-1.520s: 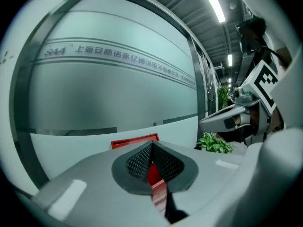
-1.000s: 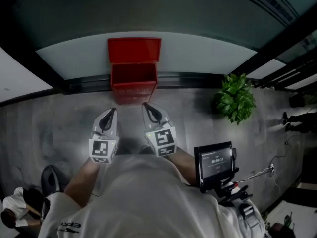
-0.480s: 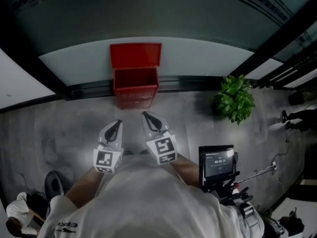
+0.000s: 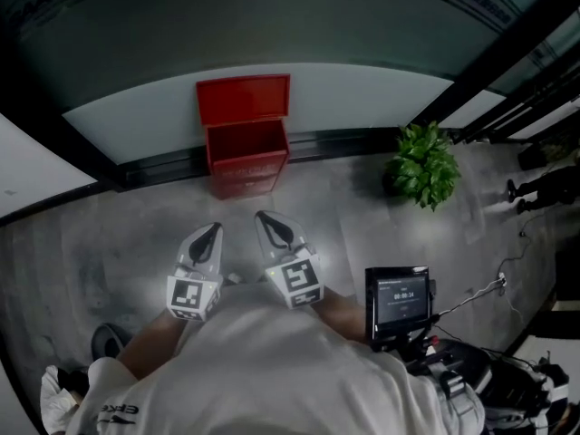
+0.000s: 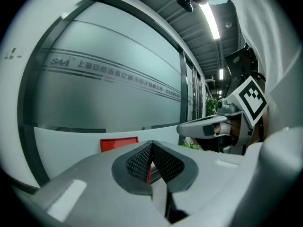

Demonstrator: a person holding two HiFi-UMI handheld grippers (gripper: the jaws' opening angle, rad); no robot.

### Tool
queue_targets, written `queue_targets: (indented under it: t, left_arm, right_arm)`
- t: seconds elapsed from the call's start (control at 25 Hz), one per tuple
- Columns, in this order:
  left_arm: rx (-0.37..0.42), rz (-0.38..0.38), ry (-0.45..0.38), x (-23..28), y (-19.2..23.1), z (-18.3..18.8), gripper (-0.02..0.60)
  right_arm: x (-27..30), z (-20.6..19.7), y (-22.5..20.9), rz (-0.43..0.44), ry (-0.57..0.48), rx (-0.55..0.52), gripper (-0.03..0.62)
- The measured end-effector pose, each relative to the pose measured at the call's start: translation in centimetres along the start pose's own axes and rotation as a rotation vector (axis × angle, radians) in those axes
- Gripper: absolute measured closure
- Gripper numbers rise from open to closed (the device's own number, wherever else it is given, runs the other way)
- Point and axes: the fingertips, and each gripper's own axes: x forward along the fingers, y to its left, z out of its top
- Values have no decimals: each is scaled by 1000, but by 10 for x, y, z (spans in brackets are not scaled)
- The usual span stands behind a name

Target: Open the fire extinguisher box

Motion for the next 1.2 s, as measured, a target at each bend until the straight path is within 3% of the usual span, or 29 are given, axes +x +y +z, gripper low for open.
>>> queue_targets:
  t: [0.52, 0.96, 1.2]
  left_arm:
    - [-36, -51, 25, 19, -2, 3, 578]
    - [-16, -77, -7, 29, -1, 0, 578]
    - [-48, -84, 39, 30, -6, 3, 578]
  right_arm:
    - [1, -5, -15, -48, 18, 37, 582]
    - [3, -8, -25, -70, 22, 50, 582]
    - [3, -9, -28, -73, 27, 57, 582]
